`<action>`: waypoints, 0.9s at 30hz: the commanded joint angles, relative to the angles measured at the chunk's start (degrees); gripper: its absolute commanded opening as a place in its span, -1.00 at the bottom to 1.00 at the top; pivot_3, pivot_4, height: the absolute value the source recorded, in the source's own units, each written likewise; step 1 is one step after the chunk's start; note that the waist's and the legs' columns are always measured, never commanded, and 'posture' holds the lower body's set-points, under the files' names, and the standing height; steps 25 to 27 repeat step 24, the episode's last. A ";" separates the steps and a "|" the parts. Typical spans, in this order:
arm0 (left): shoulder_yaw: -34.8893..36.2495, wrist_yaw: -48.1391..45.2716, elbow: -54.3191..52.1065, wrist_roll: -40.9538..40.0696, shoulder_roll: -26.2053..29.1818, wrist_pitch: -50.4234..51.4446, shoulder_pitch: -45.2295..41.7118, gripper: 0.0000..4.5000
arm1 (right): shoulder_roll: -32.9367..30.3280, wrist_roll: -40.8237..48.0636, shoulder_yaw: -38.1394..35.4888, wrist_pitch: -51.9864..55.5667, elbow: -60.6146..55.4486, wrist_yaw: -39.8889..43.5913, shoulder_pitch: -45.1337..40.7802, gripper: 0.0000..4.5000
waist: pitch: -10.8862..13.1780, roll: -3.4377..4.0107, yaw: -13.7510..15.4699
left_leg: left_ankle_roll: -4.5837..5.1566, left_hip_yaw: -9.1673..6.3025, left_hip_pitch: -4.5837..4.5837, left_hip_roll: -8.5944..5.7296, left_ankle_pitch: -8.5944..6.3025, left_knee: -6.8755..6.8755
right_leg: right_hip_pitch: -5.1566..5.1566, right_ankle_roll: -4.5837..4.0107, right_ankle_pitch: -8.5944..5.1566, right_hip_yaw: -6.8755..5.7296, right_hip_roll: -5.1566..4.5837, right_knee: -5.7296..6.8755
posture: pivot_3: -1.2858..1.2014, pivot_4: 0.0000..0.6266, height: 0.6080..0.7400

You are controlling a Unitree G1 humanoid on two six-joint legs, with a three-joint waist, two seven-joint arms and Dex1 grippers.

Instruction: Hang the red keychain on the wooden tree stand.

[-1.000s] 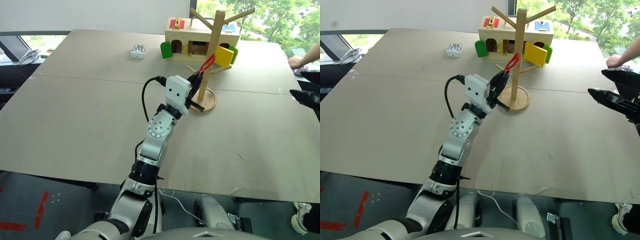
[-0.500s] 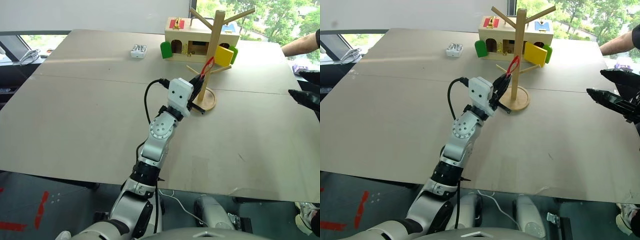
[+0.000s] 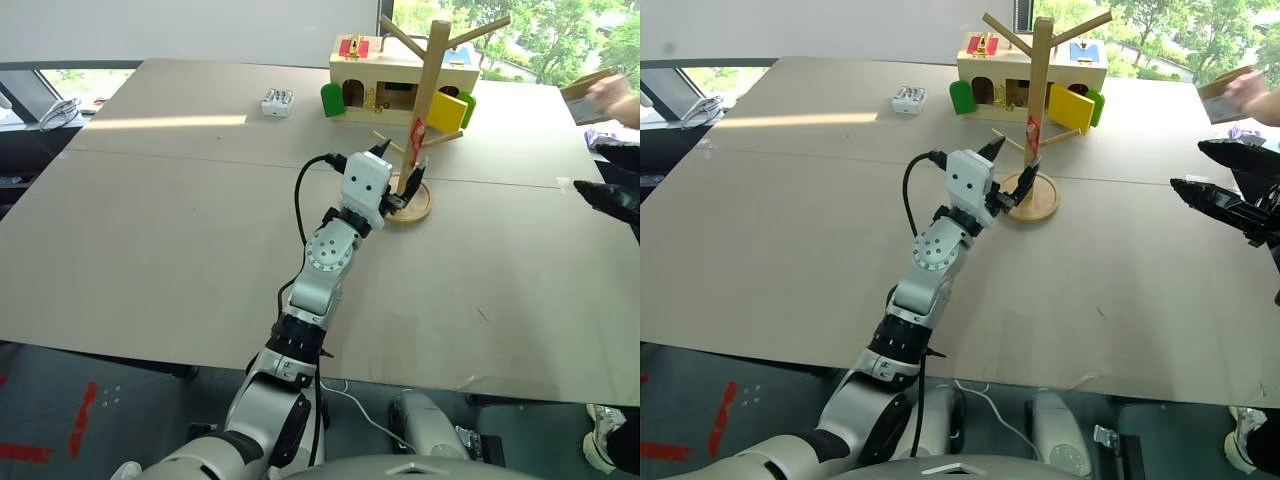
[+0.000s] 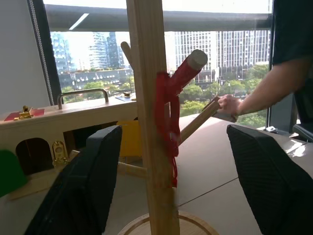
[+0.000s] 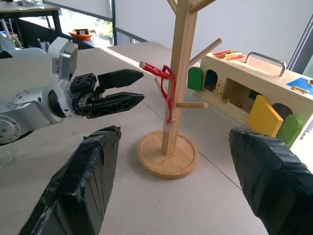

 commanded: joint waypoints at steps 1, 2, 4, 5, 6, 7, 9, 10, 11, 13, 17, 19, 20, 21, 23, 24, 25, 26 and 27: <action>1.86 0.34 -3.30 -1.90 0.16 1.68 2.11 0.99 | 2.78 -0.19 -0.19 -1.44 -2.86 -2.21 0.67 0.69 | 0.00 0.00 -0.13 | 0.00 0.00 0.01 0.00 0.00 0.00 | 0.00 0.00 0.00 0.00 0.00 0.00 | 0.03 -0.52 0.92; 2.56 0.38 -3.68 -2.29 0.61 2.39 3.23 0.99 | 4.17 -0.87 0.40 -2.07 -3.39 -3.41 0.97 0.69 | -0.01 0.01 -0.17 | 0.00 -0.01 0.01 0.00 0.00 0.00 | 0.01 0.00 0.00 0.00 0.01 0.00 | 0.03 -0.52 0.92; 4.11 0.53 -4.38 -3.00 1.69 3.63 5.68 0.99 | 7.94 -2.27 1.75 -3.41 -4.43 -7.14 1.07 0.69 | -0.03 0.05 -0.29 | 0.00 -0.04 0.03 0.01 0.00 -0.02 | 0.01 0.00 0.00 0.00 0.03 0.01 | 0.03 -0.52 0.92; 5.08 0.89 -4.48 -3.03 2.63 4.33 7.20 0.99 | 10.65 -3.44 2.95 -4.09 -5.04 -10.22 1.05 0.69 | -0.04 0.06 -0.40 | -0.01 -0.03 0.03 0.01 0.00 -0.01 | 0.01 0.00 0.00 0.00 0.02 0.02 | 0.03 -0.52 0.92; 6.41 1.57 -4.32 -3.09 3.63 4.71 8.77 0.99 | 13.81 -6.75 5.04 -6.23 -5.19 -14.06 1.08 0.69 | -0.04 0.07 -0.41 | -0.01 -0.03 0.04 0.01 0.01 0.00 | 0.00 0.00 0.00 0.00 0.02 0.04 | 0.03 -0.52 0.92; 7.69 2.47 -4.01 -3.03 4.38 5.22 9.94 0.99 | 16.53 -9.75 6.88 -8.19 -5.15 -17.08 1.15 0.69 | -0.04 0.07 -0.44 | -0.01 -0.03 0.03 0.01 0.01 0.01 | -0.01 0.00 0.00 0.00 0.02 0.06 | 0.03 -0.52 0.92; 10.08 4.37 -3.27 -2.94 5.62 5.72 11.41 0.99 | 21.53 -14.29 9.46 -11.31 -4.48 -22.14 1.53 0.69 | -0.03 0.10 -0.35 | -0.01 -0.05 0.04 0.02 0.01 0.01 | -0.03 0.00 0.00 -0.02 0.03 0.09 | 0.03 -0.52 0.92; 10.92 5.10 -2.96 -2.69 6.11 5.82 11.90 0.99 | 23.59 -16.08 10.15 -12.65 -3.69 -24.32 1.45 0.69 | -0.02 0.12 -0.24 | -0.01 -0.05 0.01 0.02 0.01 0.02 | -0.05 0.00 0.00 -0.02 0.03 0.10 | 0.03 -0.52 0.92; 12.03 5.95 -2.48 -2.65 6.61 5.99 12.43 0.99 | 25.77 -18.51 11.00 -14.41 -2.37 -27.19 1.12 0.69 | -0.02 0.12 -0.11 | -0.01 -0.02 -0.01 0.02 0.01 0.02 | -0.07 0.00 0.00 -0.01 0.02 0.10 | 0.03 -0.52 0.92; 14.39 7.74 -1.58 -3.12 7.10 6.37 13.29 0.99 | 29.57 -23.30 12.52 -18.35 1.00 -32.02 0.55 0.69 | -0.02 0.12 0.28 | -0.02 -0.01 -0.03 0.02 0.01 0.03 | -0.06 0.00 0.00 -0.01 0.00 0.09 | 0.03 -0.52 0.92; 16.71 9.52 -0.48 -3.16 7.39 5.60 15.09 0.99 | 35.15 -31.46 14.99 -27.04 8.93 -39.59 -0.19 0.69 | -0.07 0.16 0.23 | -0.02 0.03 0.00 -0.04 0.01 0.01 | -0.05 0.00 0.00 -0.01 -0.07 0.05 | 0.03 -0.52 0.92; 17.06 10.06 -0.62 -3.06 7.13 5.64 15.69 0.99 | 37.02 -33.57 15.38 -30.21 12.35 -41.94 -0.70 0.69 | -0.08 0.18 0.05 | -0.02 0.04 0.02 -0.03 0.01 -0.03 | -0.05 0.00 0.00 -0.01 -0.07 0.05 | 0.03 -0.52 0.92; 17.09 10.23 -0.84 -2.88 7.06 5.58 15.99 0.99 | 37.86 -34.41 15.51 -32.00 14.08 -42.88 -1.01 0.69 | -0.08 0.19 0.01 | -0.02 0.04 0.02 -0.03 0.01 -0.04 | -0.06 0.00 0.00 -0.01 -0.06 0.06 | 0.03 -0.52 0.92; 17.10 10.39 -1.23 -2.85 6.92 5.57 16.29 0.99 | 38.69 -35.21 15.42 -33.67 15.95 -44.20 -1.56 0.69 | -0.09 0.19 -0.02 | -0.02 0.04 0.03 -0.03 0.01 -0.05 | -0.06 0.00 0.00 -0.01 -0.06 0.06 | 0.03 -0.52 0.92; 16.98 10.51 -1.93 -2.88 6.81 5.62 16.71 0.99 | 39.72 -36.45 15.45 -36.61 18.75 -46.07 -2.53 0.69 | -0.11 0.23 -0.15 | -0.02 0.06 0.03 -0.03 0.01 -0.04 | -0.06 0.00 0.00 0.00 -0.06 0.06 | 0.03 -0.52 0.92; 16.94 10.78 -2.22 -2.83 6.71 5.88 16.86 0.99 | 40.26 -37.14 15.46 -37.62 20.19 -47.35 -3.01 0.69 | -0.11 0.23 -0.15 | -0.01 0.07 0.03 -0.03 0.01 -0.04 | -0.06 0.00 0.00 0.01 -0.06 0.06 | 0.03 -0.52 0.92; 16.94 10.78 -2.22 -2.83 6.71 5.88 16.86 0.99 | 40.26 -37.14 15.46 -37.62 20.19 -47.35 -3.01 0.69 | -0.11 0.23 -0.15 | -0.01 0.07 0.03 -0.03 0.01 -0.04 | -0.06 0.00 0.00 0.01 -0.06 0.06 | 0.03 -0.52 0.92; 16.94 10.78 -2.22 -2.83 6.71 5.88 16.86 0.99 | 40.26 -37.14 15.46 -37.62 20.19 -47.35 -3.01 0.69 | -0.11 0.23 -0.15 | -0.01 0.07 0.03 -0.03 0.01 -0.04 | -0.06 0.00 0.00 0.01 -0.06 0.06 | 0.03 -0.52 0.92; 16.94 10.78 -2.22 -2.83 6.71 5.88 16.86 0.99 | 40.26 -37.14 15.46 -37.62 20.19 -47.35 -3.01 0.69 | -0.11 0.23 -0.15 | -0.01 0.07 0.03 -0.03 0.01 -0.04 | -0.06 0.00 0.00 0.01 -0.06 0.06 | 0.03 -0.52 0.92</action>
